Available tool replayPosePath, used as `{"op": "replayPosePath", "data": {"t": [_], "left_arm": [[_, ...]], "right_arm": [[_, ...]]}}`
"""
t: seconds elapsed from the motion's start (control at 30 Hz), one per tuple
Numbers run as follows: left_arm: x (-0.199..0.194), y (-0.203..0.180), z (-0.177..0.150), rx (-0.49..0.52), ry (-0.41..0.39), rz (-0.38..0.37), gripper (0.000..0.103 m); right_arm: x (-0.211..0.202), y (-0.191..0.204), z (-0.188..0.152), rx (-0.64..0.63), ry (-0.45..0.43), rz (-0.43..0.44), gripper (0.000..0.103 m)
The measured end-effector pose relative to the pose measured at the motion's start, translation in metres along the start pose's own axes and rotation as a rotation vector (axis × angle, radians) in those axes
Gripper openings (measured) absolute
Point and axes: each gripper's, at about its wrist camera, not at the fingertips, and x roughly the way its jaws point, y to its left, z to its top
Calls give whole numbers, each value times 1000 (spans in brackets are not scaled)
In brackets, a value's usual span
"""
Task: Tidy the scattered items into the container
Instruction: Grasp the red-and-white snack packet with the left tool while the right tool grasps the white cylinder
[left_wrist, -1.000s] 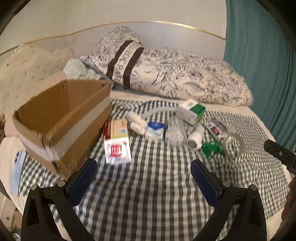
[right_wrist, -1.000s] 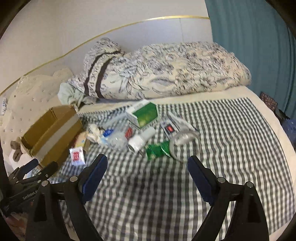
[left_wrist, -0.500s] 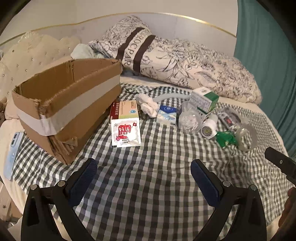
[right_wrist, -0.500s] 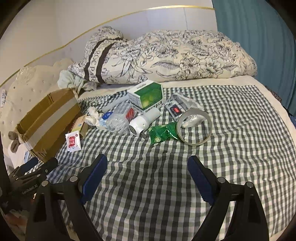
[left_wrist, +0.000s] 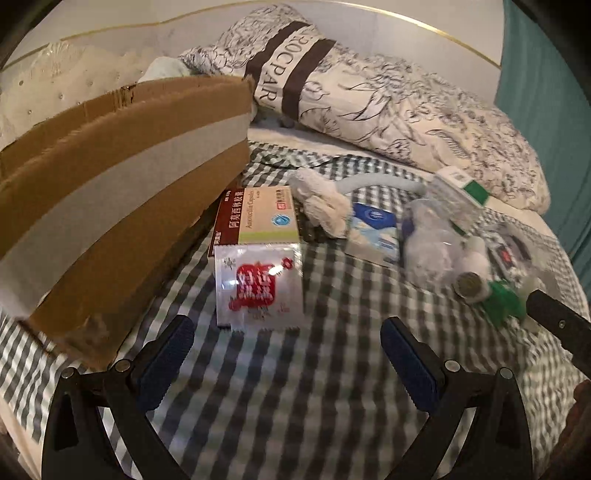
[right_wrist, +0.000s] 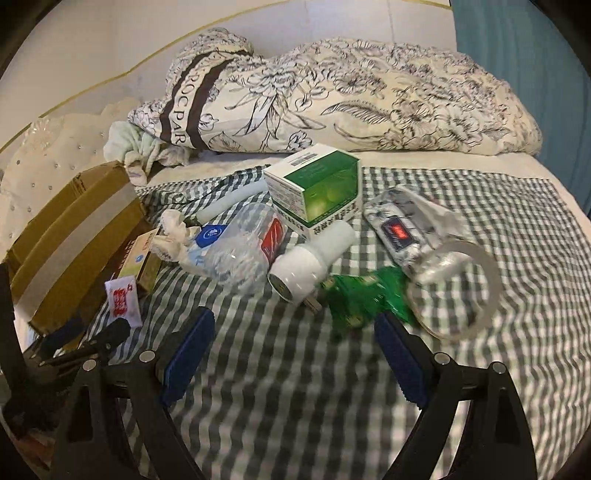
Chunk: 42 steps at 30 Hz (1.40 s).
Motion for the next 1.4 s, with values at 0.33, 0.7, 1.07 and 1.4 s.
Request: {"op": "replayPosePath", "data": {"t": [0.33,0.7,1.07,1.4], "left_arm": [[47,24,9,-134,90,-16,103],[62,13,15,-56,106,-34,72],[49,4,19,2,71,-71,38],[51,2,20,19,69,-74,38]], "right_arm": [[44,11,23,-18,17,-13,89],[70,12,36,-5,24,-19,89],[72,1,40,16,42,-107,89],[122,9,30,-28,153,-158,54]]}}
